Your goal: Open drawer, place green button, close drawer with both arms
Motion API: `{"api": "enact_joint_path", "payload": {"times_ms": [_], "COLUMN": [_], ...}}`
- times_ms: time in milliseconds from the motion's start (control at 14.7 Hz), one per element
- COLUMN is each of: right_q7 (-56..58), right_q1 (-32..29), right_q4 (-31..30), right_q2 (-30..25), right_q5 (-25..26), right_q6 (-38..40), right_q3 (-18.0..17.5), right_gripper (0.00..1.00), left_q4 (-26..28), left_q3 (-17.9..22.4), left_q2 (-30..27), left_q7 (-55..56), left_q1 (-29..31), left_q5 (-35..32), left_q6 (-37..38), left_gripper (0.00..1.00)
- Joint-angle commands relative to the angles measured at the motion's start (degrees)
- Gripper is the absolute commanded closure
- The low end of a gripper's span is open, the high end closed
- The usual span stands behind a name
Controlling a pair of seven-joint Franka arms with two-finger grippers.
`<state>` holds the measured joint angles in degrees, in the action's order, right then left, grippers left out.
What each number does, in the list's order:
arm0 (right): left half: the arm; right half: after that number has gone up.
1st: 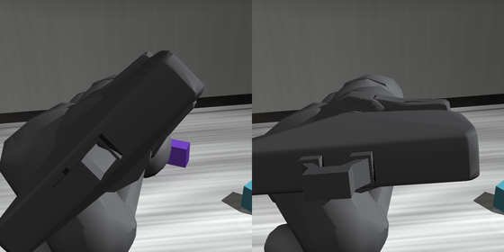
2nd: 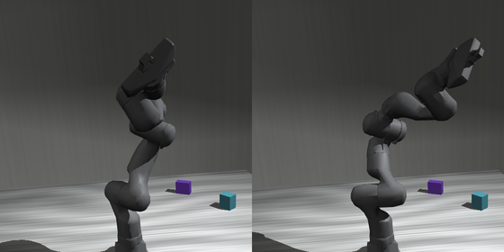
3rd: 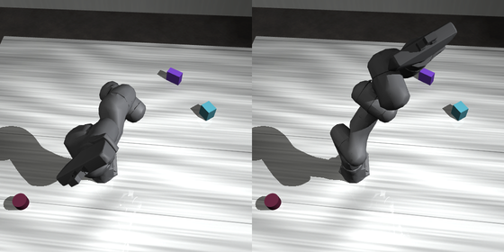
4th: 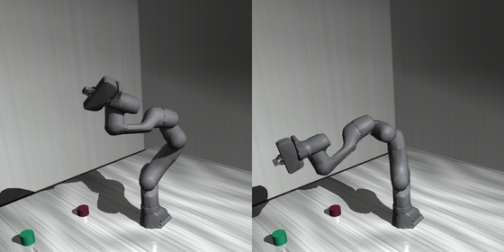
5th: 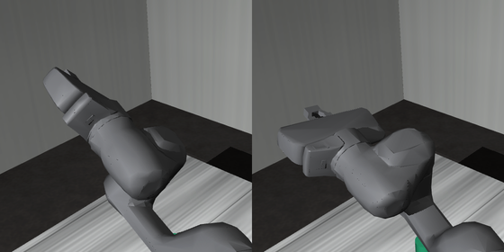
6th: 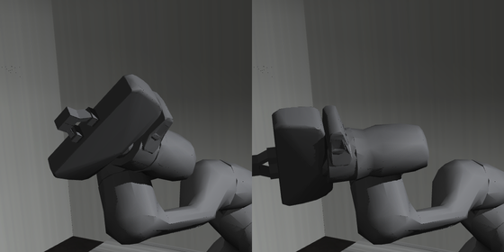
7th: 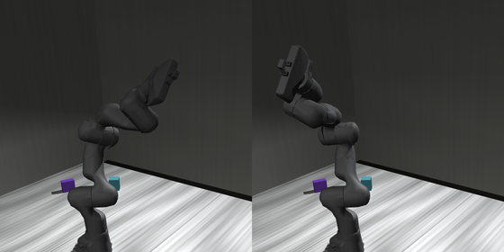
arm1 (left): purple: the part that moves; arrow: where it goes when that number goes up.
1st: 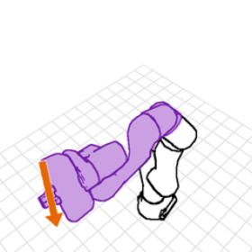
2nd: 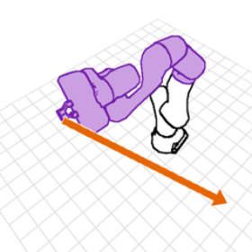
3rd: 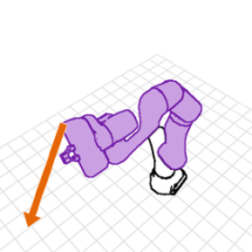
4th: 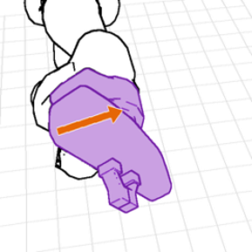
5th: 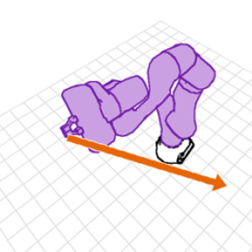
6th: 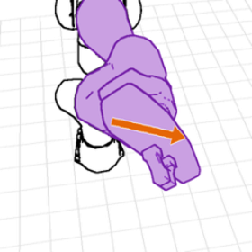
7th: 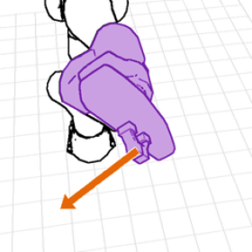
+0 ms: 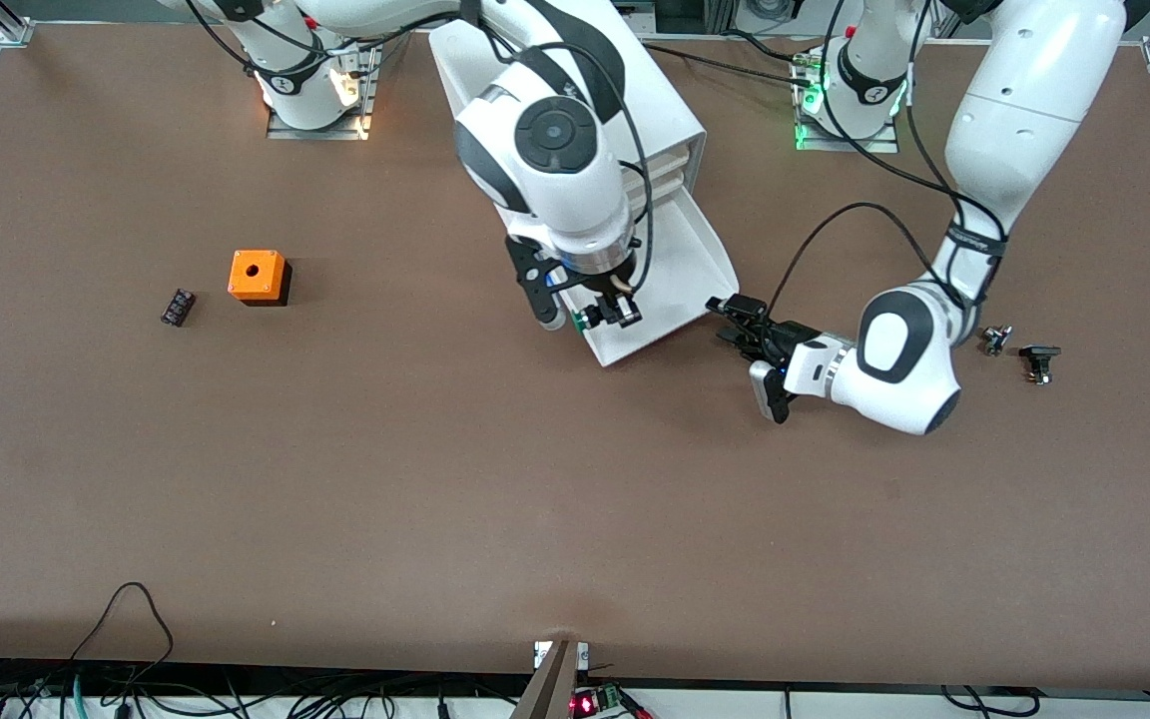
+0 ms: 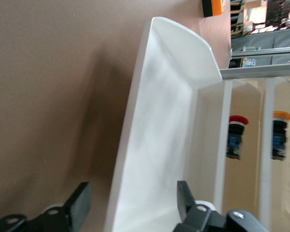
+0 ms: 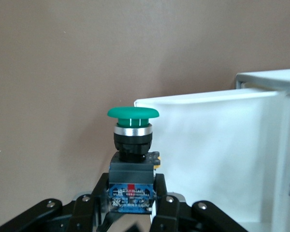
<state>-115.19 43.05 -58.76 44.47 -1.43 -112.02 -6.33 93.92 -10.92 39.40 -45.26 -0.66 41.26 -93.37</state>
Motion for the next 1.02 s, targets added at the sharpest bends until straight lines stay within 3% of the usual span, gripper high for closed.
{"api": "enact_joint_path", "payload": {"times_ms": [0, 204, 747, 950], "right_q7": [-5.9, -9.3, -14.3, -14.2], "right_q1": [2.5, 4.1, 6.9, 6.9], "right_q4": [-0.8, -0.8, -0.8, -0.8], "right_q2": [3.0, 6.1, 9.8, 10.2], "right_q5": [2.9, 5.0, 6.8, 7.2], "right_q6": [-5.4, -8.5, -12.8, -12.9], "right_q3": [0.6, 0.6, 0.6, 0.6], "right_gripper": [1.0, 1.0, 0.98, 0.36], "left_q4": [-9.0, -13.0, -13.0, -13.0], "left_q3": [0.0, -0.1, -1.1, -1.1], "left_q2": [-1.0, -2.8, -5.8, -5.9], "left_q7": [12.4, 24.3, 55.0, 64.7], "left_q1": [0.5, 0.5, -2.0, -4.7], "left_q5": [-6.8, -13.5, -24.8, -31.1], "left_q6": [10.4, 16.9, 17.6, 14.0], "left_gripper": [0.0, 0.0, 0.0, 0.0]}}
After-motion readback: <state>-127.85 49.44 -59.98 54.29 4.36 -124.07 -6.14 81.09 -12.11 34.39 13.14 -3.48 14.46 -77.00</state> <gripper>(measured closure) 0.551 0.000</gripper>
